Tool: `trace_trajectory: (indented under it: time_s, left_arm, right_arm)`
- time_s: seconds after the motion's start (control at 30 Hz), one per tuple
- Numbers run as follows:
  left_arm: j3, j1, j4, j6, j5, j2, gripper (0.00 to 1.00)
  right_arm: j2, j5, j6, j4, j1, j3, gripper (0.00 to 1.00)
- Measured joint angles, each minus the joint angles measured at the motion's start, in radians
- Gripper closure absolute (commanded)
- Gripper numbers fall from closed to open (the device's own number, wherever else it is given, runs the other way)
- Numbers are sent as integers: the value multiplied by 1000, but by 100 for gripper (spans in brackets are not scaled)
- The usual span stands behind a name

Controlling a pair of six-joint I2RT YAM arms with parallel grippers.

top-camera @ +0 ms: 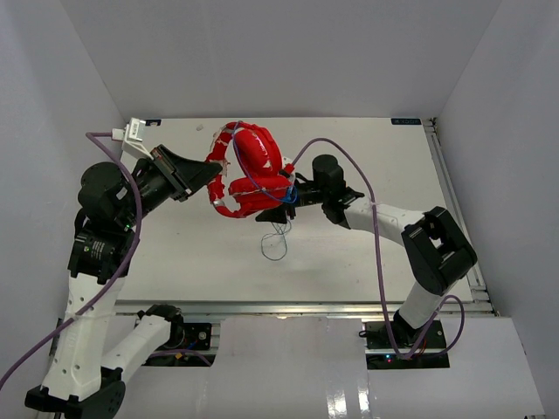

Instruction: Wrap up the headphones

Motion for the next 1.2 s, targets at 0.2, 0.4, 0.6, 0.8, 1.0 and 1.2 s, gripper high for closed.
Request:
trace_trajectory:
  time_s: [0.2, 0.4, 0.6, 0.8, 1.0, 1.2]
  left_arm:
    - [29, 0, 9, -24, -41, 5, 100]
    - [29, 0, 18, -47, -86, 13, 100]
    - [28, 0, 21, -61, -210, 16, 100]
    - [-27, 0, 56, -65, -386, 6, 100]
    - [-82, 0, 69, -48, -520, 24, 100]
    - [-91, 0, 77, -15, -604, 70, 100]
  right_arm:
    - [0, -13, 38, 31, 8, 0, 83]
    - [-11, -26, 72, 35, 8, 0, 92]
    - [-132, 0, -48, -163, 8, 4, 92]
    - [-290, 103, -378, -614, 8, 108, 92]
    - [-352, 261, -735, -995, 14, 217, 92]
    - [-321, 554, -948, -1258, 140, 449, 92]
